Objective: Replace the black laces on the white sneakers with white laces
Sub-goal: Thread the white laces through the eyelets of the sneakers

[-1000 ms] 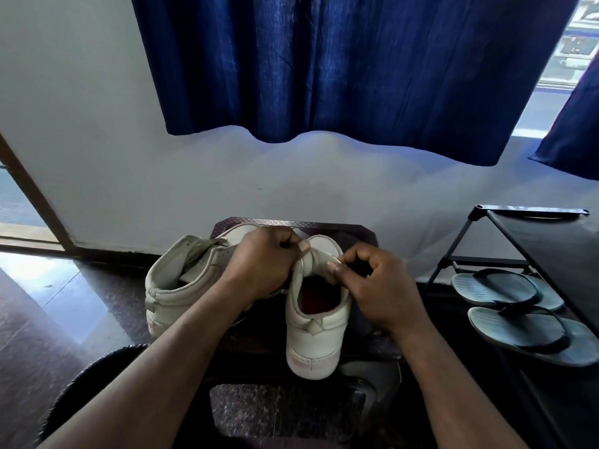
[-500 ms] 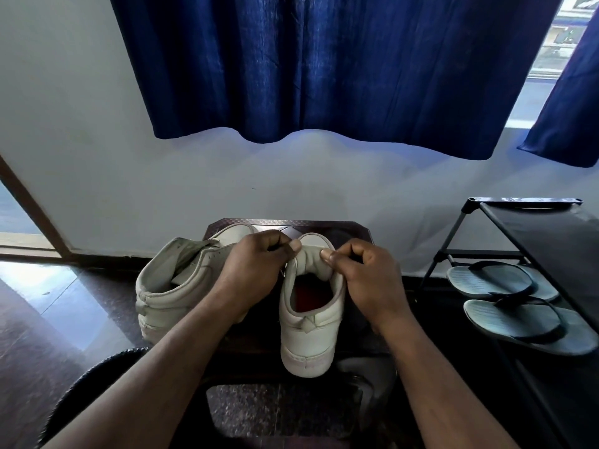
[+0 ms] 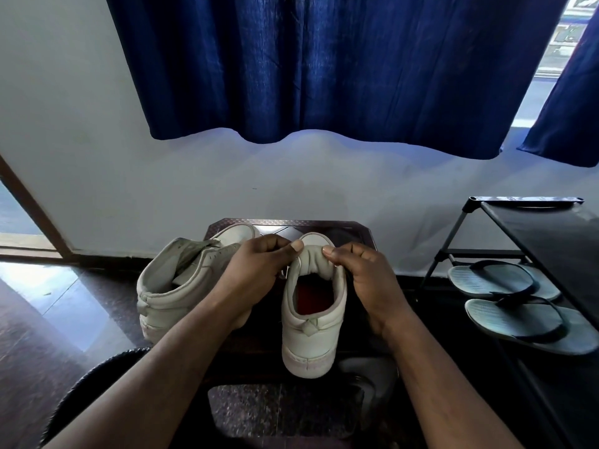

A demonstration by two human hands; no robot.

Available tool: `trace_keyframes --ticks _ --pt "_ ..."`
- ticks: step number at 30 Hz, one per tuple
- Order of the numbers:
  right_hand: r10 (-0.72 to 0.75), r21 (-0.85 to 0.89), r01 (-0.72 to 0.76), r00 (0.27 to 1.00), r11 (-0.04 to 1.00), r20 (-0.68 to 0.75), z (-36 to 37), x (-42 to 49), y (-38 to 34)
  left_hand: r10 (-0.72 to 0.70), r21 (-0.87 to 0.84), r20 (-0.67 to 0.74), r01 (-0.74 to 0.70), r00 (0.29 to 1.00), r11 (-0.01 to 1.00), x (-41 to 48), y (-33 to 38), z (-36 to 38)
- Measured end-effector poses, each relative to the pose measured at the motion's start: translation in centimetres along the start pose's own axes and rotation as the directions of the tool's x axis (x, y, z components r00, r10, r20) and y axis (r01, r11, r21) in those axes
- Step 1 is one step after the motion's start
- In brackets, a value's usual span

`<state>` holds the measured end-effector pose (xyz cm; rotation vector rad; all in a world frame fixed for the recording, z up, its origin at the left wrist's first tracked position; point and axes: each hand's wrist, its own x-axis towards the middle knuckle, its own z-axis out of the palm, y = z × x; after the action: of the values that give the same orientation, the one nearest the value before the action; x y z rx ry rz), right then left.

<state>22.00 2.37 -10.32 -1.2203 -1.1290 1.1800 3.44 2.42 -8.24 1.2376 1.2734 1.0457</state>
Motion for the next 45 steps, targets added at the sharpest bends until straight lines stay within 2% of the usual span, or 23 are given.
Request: trace_keyframes --ticks 3,6,10,14,17,24,32,38,45 --pt "-0.016 -0.129 0.021 0.999 0.991 0.036 -0.8 -0.1 -0.1 -0.031 -0.015 0.058 0.032 0.998 0.999 -0.5 0.0 -0.6" --pt "0.035 -0.211 -0.014 0.995 0.977 0.095 -1.0 -0.2 -0.2 -0.099 0.103 0.103 0.089 0.990 0.991 -0.6 0.1 -1.1" --pt "0.136 -0.083 -0.123 0.977 0.989 0.166 -1.3 -0.6 -0.6 -0.191 0.123 0.173 0.172 0.966 0.978 -1.1 0.5 -1.5" --pt "0.170 -0.055 -0.163 0.969 0.985 0.177 -1.5 -0.9 -0.7 -0.172 0.097 0.217 0.154 0.961 0.983 -1.5 0.8 -1.7" --pt "0.205 -0.046 -0.199 0.961 0.979 0.184 -1.9 -1.1 -0.9 -0.164 0.130 0.212 0.138 0.963 0.982 -1.5 0.9 -1.8" --pt "0.180 -0.148 -0.161 0.976 0.976 0.125 -4.3 -1.5 -1.4 -0.185 0.383 0.127 0.124 0.975 0.915 -0.9 0.8 -2.4" --pt "0.125 -0.139 -0.100 0.975 0.985 0.183 -2.6 -2.4 -2.1 -0.118 0.288 0.216 0.053 0.969 0.956 -1.5 1.3 -2.5" --pt "0.141 -0.149 -0.120 0.980 0.982 0.142 -3.8 -1.7 -1.8 -0.128 0.330 0.154 0.071 0.980 0.941 -0.7 1.2 -2.5" --pt "0.164 -0.157 -0.143 0.978 0.977 0.129 -4.1 -1.7 -1.5 -0.158 0.291 0.110 0.120 0.981 0.949 -1.0 1.4 -2.3"
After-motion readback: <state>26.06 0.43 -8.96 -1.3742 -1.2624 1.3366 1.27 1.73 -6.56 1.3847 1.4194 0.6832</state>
